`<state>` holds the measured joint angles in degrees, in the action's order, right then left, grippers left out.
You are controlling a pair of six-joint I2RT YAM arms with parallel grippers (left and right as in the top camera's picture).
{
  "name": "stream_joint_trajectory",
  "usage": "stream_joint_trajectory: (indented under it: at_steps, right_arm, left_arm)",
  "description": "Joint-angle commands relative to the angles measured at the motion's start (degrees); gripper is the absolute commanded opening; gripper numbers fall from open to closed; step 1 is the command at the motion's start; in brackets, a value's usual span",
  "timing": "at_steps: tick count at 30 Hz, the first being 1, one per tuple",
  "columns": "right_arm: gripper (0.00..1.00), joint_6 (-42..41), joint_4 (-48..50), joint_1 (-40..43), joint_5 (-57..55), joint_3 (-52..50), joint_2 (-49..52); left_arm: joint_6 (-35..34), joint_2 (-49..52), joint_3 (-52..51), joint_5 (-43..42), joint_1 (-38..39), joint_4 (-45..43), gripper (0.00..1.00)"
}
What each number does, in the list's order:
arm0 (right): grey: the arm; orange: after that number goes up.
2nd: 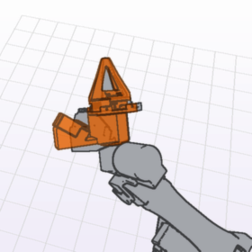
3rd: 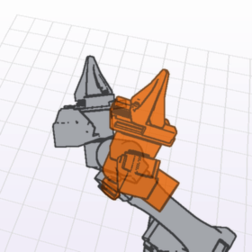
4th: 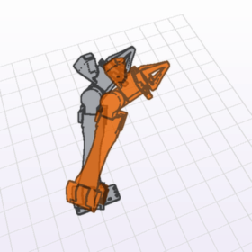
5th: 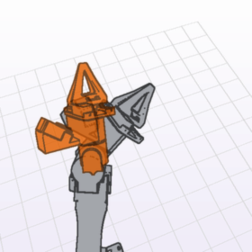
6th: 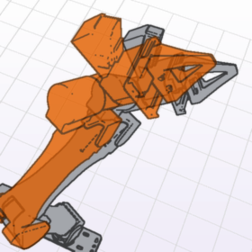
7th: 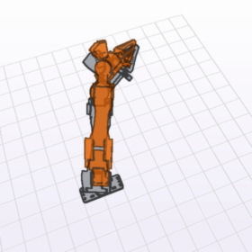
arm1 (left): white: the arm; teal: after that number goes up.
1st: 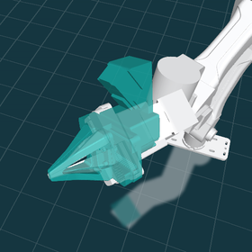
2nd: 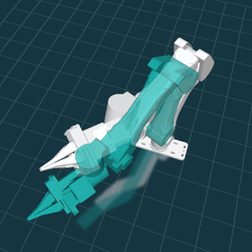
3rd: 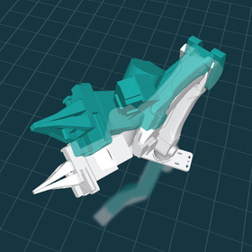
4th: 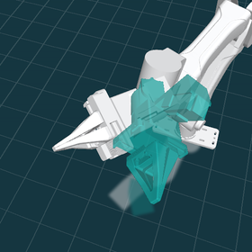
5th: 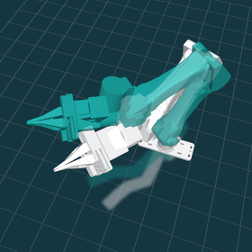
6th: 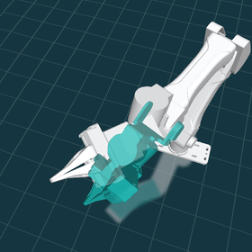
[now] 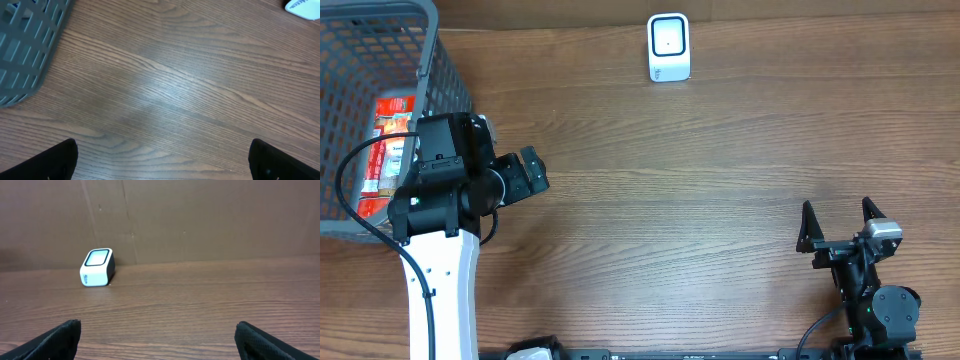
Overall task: Scan the item barcode
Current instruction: 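Rotate the left gripper and position it above the basket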
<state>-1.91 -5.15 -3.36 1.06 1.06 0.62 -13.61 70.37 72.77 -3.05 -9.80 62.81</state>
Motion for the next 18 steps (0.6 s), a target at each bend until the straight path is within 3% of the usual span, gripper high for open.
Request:
stream_joint_trajectory:
  at_steps: [1,18]
  right_arm:
    - [1.0,0.07,0.33,0.22,-0.07,-0.61,-0.46]
    - [1.0,0.07,0.33,0.22,-0.07,-0.61,-0.46]
  left_arm:
    - [-0.66,0.13,1.31,1.95,-0.31,-0.72,1.0]
    - [-0.79,0.13,1.31,6.27,-0.31,-2.71,1.0]
